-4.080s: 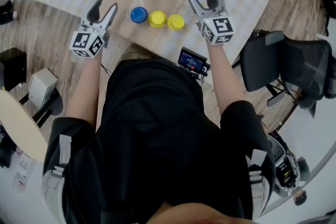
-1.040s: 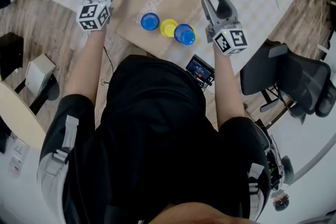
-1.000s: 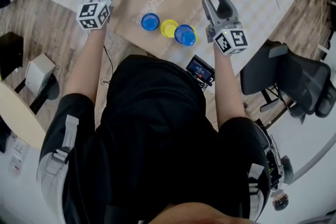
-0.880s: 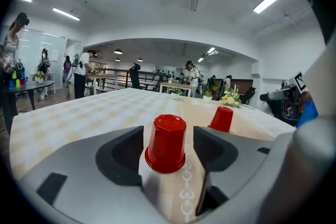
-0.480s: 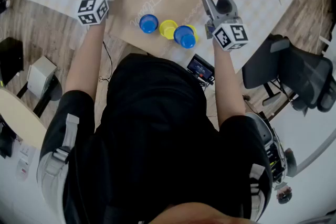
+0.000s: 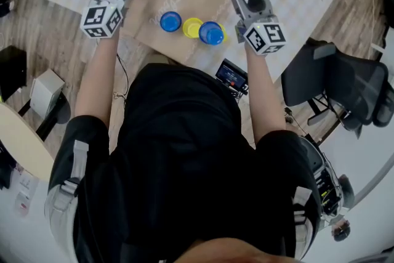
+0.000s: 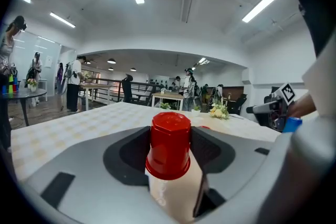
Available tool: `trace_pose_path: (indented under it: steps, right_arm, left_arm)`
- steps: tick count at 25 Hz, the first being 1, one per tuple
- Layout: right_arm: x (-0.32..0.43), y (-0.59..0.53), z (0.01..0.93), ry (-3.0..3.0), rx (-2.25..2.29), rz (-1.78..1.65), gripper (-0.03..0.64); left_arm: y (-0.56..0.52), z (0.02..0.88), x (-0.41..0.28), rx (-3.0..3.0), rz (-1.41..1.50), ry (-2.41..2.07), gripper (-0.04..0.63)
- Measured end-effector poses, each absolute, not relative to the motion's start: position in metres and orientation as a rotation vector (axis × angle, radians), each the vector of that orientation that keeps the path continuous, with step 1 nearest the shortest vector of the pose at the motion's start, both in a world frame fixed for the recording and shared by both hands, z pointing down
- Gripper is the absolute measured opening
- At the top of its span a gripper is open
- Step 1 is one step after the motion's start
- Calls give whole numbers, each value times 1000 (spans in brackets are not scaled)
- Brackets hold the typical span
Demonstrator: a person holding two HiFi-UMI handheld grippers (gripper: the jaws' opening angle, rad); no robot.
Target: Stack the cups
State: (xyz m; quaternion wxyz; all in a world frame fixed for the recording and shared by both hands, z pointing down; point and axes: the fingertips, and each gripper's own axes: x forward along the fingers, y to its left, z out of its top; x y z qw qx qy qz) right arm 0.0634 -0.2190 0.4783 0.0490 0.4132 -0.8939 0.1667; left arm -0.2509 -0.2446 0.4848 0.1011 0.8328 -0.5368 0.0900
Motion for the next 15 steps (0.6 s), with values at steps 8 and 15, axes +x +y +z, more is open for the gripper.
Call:
trace_pose_path:
  steps: [8, 15]
  right_arm:
    - [75, -177, 462, -2760, 1260, 461, 209]
    - [90, -151, 455, -2771, 1303, 445, 206]
  left_arm:
    - [-171, 438, -182, 2669, 259, -1354, 235]
    - [-121, 422, -134, 2765, 277, -1153, 235]
